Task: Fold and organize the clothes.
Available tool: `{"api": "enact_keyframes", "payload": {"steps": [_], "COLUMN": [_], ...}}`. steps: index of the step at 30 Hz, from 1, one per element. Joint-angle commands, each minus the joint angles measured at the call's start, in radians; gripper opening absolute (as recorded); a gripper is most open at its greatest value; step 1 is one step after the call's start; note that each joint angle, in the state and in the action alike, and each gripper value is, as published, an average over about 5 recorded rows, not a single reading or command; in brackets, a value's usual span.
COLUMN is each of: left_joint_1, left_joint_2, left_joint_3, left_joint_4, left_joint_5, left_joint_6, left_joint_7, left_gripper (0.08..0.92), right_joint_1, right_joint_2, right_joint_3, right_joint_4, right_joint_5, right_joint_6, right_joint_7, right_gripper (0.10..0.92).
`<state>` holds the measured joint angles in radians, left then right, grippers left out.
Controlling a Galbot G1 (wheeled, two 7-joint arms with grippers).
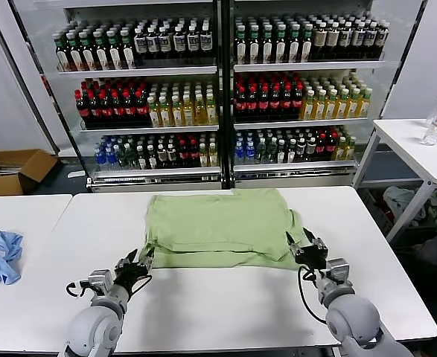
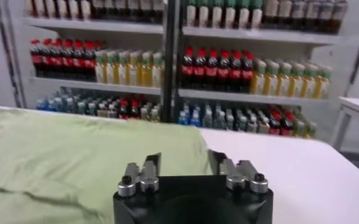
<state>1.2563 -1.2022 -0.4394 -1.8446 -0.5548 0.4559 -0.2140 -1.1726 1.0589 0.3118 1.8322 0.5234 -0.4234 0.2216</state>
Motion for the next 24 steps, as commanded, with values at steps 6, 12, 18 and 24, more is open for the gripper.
{"api": "enact_keyframes", "payload": {"steps": [6,12,18,24], "left_joint_1": [-0.031,-0.023,0.026,0.201], "left_joint_2": [-0.007,0.000,0.011,0.015], "left_joint_3": [0.058,0.062,0.050,-0.006], "left_joint_4": [0.099,0.087,0.016,-0.139], "left_joint_5": [0.024,0.000,-0.057,-0.064], "left_joint_6": [0.036,0.048,0.040,0.026], "left_joint_7": [0.001,0.022,0.048,0.051], "left_gripper": [0.489,0.325,0.152,0.093], "right_joint_1": [0.035,0.017,-0.049,-0.234], "right_joint_2": [-0.011,-0.042,-0.087,-0.135], "right_joint_3": [-0.066,-0.066,-0.042,0.052], "right_joint_4": [-0.076,-0.051,0.007,0.128], "right_joint_5": [0.126,0.142,0.097,0.085], "right_joint_6": [-0.118,-0.083,-0.017,0.074], "right_joint_7": [0.029,-0.004,-0.050,-0.064], "right_gripper": [0.673,0.500,0.327,0.171]}}
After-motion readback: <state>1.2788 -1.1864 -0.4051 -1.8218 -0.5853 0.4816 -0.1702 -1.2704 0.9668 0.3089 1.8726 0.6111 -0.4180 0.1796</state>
